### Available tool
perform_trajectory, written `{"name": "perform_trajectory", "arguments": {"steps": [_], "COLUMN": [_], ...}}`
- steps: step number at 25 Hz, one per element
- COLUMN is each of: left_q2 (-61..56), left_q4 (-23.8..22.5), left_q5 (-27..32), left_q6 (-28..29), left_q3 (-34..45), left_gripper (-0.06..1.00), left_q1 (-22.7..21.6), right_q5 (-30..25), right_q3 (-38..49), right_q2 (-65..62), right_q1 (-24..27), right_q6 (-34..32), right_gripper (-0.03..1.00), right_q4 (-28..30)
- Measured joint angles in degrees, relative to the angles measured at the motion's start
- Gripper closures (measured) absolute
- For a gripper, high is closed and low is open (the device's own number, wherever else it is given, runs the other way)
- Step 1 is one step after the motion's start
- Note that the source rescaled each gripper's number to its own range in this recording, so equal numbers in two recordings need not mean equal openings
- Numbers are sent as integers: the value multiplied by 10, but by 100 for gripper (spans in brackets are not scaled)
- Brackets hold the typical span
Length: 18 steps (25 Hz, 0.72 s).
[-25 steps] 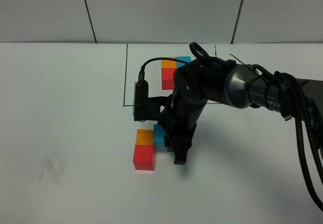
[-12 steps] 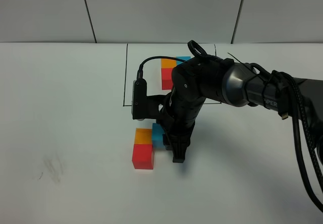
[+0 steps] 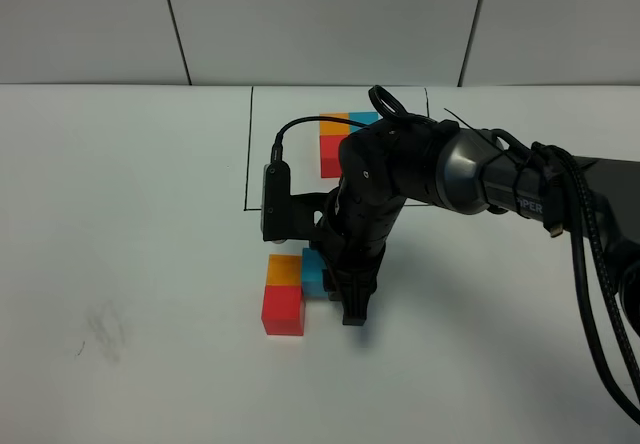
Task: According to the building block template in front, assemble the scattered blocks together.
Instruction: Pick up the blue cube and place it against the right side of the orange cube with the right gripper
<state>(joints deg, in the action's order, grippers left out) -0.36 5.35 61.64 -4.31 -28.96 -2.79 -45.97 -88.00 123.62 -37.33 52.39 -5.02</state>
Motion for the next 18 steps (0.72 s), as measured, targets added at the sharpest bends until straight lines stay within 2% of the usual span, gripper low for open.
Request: {"name": "perform_trajectory", "arguments": {"steps": [18], "left_q2": [0], "left_q4": [0], "left_q5": [0], "left_q6": [0], "left_q3": [0], "left_gripper": [94], "left_q1": [0], "right_q5": [7], "right_q3": [0], "right_q2": [10], "right_q1": [0], "right_q6": [5], "right_gripper": [45], "right_q4": [0]}}
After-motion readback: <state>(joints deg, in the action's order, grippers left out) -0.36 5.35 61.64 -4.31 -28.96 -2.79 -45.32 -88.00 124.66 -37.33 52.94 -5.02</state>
